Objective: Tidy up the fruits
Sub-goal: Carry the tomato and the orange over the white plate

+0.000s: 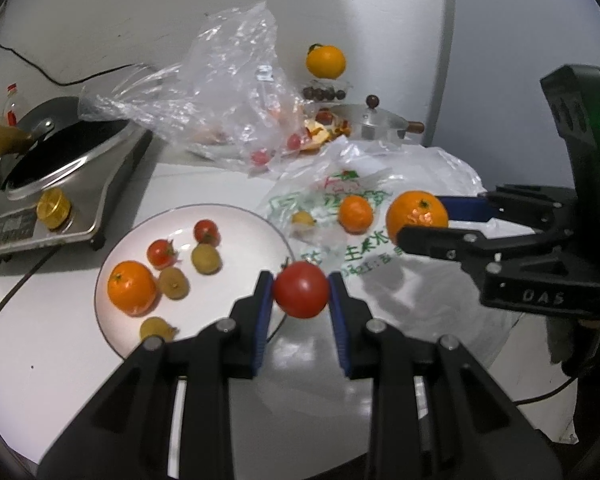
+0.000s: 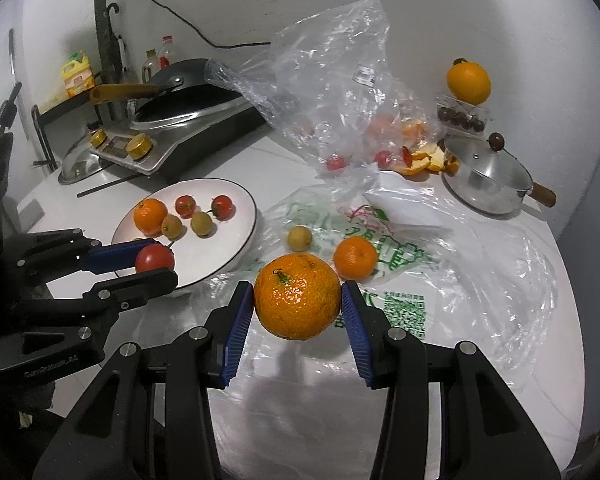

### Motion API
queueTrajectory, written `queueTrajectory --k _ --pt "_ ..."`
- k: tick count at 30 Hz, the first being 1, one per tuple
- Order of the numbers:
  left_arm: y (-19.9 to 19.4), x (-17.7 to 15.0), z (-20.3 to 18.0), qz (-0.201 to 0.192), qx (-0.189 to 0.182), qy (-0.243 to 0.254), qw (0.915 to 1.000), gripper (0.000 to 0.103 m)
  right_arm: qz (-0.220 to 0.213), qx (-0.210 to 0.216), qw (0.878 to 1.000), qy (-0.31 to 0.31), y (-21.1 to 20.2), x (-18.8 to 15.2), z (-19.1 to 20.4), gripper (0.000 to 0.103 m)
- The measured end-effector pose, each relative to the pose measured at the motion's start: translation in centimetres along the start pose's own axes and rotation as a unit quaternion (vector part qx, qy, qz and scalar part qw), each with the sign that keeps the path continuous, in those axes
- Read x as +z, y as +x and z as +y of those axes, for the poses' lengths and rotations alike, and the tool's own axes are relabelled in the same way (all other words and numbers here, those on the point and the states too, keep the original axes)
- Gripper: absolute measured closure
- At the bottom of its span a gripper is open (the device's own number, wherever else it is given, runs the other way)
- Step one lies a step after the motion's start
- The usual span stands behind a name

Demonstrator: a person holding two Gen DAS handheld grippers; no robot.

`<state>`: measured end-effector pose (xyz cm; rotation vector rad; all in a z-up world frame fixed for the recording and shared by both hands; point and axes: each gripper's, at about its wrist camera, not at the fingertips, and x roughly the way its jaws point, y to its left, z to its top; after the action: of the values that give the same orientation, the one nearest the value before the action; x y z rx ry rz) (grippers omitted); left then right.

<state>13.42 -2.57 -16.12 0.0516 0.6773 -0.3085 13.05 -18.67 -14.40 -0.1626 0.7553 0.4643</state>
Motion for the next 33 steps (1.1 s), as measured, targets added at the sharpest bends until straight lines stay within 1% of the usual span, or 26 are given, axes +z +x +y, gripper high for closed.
queueTrajectory --k 7,12,24,33 --pt "0.5 -0.3 2.0 0.009 0.015 -0.013 0.9998 0.075 0.002 0.014 1.000 -0.005 0.9 0.4 1.3 0.055" --pt "1.8 -0.4 3.2 0.018 0.024 -0.020 0.9994 0.075 0.010 0.021 1.000 -0.008 2.1 0.7 1.6 0.055" --pt "5.4 0.0 4.6 0.040 0.040 -0.023 0.9981 0.075 0.025 0.025 0.999 0.002 4.6 1.2 0.2 0.055" --pt "6.6 -0.1 4.9 0.057 0.042 -0.028 0.9971 0.075 0.030 0.024 0.999 0.007 5.5 1.3 -0.4 0.055"
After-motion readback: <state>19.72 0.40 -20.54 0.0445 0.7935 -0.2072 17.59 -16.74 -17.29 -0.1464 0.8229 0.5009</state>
